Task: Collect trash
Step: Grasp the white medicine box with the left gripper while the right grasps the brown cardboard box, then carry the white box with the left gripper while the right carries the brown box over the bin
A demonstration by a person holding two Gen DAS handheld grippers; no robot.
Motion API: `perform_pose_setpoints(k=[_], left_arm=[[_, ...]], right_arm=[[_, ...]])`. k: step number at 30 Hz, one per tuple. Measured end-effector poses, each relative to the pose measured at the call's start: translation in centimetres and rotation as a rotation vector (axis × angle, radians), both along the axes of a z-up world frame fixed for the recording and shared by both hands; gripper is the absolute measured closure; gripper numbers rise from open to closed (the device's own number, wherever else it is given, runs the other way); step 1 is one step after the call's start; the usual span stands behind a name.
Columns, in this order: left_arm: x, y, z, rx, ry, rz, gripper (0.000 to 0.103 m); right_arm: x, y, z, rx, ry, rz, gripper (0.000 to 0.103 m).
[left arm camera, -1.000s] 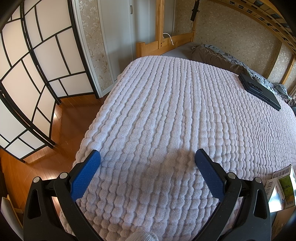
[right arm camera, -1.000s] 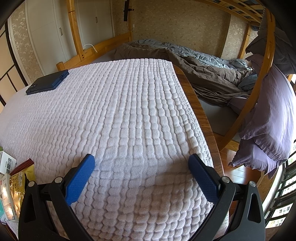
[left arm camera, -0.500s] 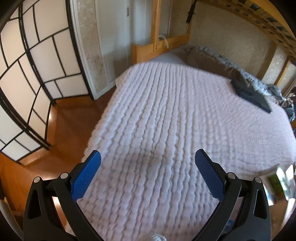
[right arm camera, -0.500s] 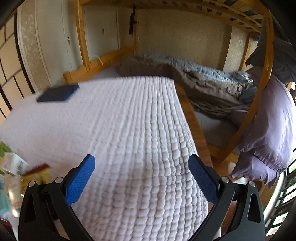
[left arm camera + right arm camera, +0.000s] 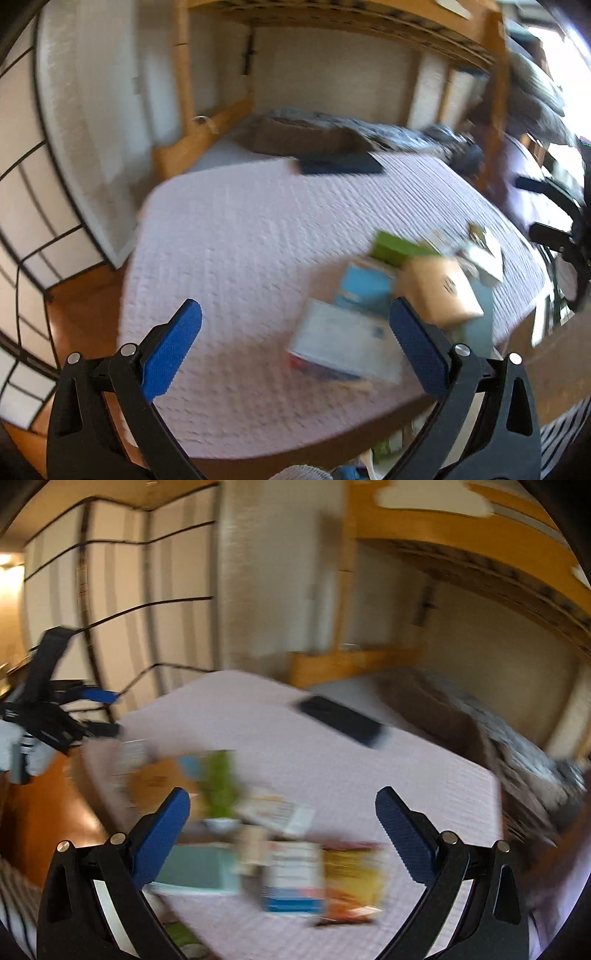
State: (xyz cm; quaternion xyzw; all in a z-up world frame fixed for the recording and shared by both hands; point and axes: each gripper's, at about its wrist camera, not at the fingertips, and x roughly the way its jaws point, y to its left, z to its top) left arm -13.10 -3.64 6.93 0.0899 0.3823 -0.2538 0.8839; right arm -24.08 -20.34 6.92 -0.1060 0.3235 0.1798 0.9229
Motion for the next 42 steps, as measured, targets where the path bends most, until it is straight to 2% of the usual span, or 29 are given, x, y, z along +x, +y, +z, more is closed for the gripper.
perform_pose_setpoints(k=[5,13,15,16,17,18,19,27,34,42], left_arm=[[-1.1,-1.4,-1.5,0.014,0.032,-0.047,0.001],[-0.4,-2.9,-4.6,0.09,0.054,-0.066,0.001],[-0.3,-3.0,-4.7,0.088,0.059,-0.065,0.002],[-0.4,-3.1,-4.8,0.089,0.055,-0.066,0.008],[-0.5,-3.2,-4.8,0.091,0.054,-0.066,0.012],[-0.5,-3.3,-4.9,0.094,0.057,-0.066,0.017],[-0.6,-3.2,-4.9,0.092,0.054,-0.061,0.017],[-1.0,-2.5,-4.1,0.039,0.077,-0.006,0.018],[-2.2,-1.3,-2.5,-0.039,0.104,0.074,0.018],[-3.8,-2.0,-1.6,-0.067,0.123,0.085,0.018]], right_arm=[[0.6,5.4,-1.8,0.02,0.08,0.15,0.004],[1.5,8.7,-4.2,0.007,0.184,0.211,0.005],[1.2,9.0,-4.7,0.004,0.195,0.221,0.021],[1.1,9.2,-4.9,0.012,0.21,0.232,0.024],[1.3,9.1,-5.1,0.019,0.223,0.236,0.033],[1.5,9.1,-5.3,0.027,0.234,0.241,0.035],[1.5,9.0,-5.3,0.041,0.246,0.243,0.035],[1.3,7.3,-4.2,0.15,0.245,0.194,0.036],[-0.7,4.6,-2.5,0.261,0.252,0.077,0.036],[-4.8,1.1,-2.2,0.266,0.241,-0.046,0.036]])
